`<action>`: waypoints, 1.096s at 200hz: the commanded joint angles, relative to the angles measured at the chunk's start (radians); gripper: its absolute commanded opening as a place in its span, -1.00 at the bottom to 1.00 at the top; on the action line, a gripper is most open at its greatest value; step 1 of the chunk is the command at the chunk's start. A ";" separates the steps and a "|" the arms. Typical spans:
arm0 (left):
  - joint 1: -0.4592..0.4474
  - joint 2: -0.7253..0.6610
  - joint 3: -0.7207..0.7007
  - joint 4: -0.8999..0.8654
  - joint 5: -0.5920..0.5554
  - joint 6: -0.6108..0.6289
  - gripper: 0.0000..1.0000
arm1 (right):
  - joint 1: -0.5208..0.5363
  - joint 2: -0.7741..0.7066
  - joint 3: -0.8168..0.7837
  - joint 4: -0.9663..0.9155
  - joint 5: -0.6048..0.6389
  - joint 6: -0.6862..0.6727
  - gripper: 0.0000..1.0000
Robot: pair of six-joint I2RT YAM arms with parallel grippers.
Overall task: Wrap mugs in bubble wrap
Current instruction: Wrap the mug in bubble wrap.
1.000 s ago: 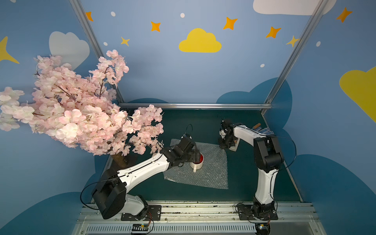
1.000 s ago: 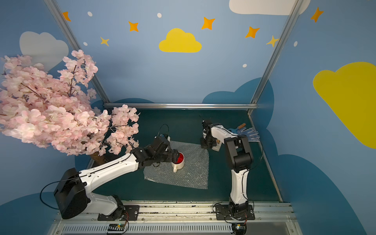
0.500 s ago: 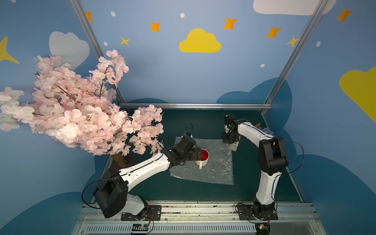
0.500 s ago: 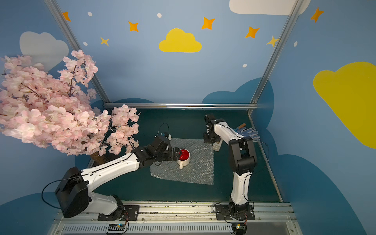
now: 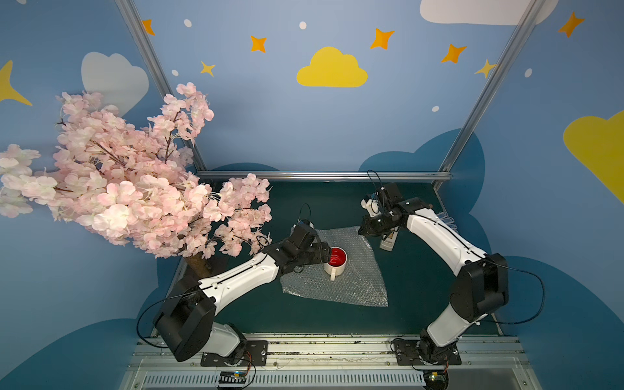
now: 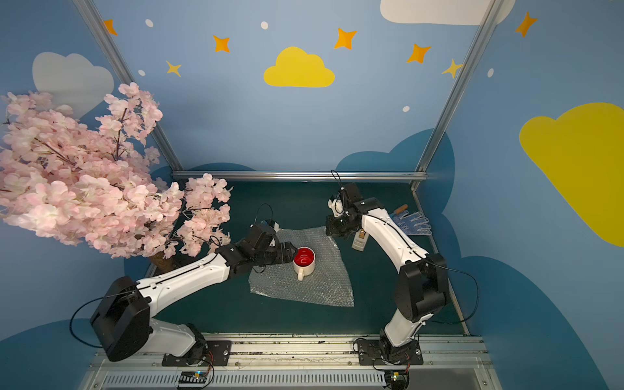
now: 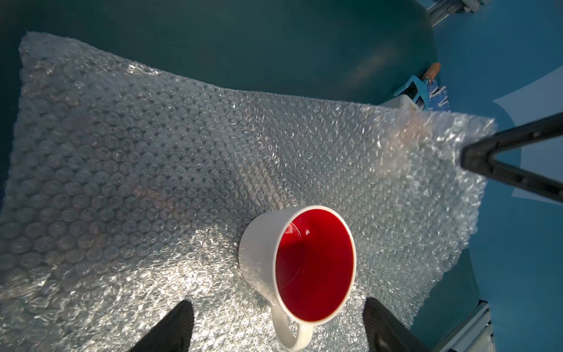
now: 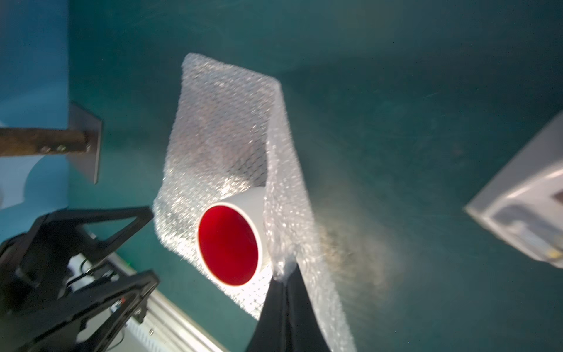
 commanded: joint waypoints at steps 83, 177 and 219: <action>0.072 -0.045 -0.034 0.031 0.072 -0.004 0.65 | 0.196 -0.004 -0.176 0.250 -0.205 0.205 -1.00; 0.064 0.055 -0.024 0.088 0.161 -0.002 0.64 | 0.221 0.055 -0.233 0.311 -0.183 0.208 -1.00; 0.060 0.093 -0.013 0.093 0.165 -0.010 0.63 | 0.225 0.042 -0.267 0.313 -0.178 0.203 -1.00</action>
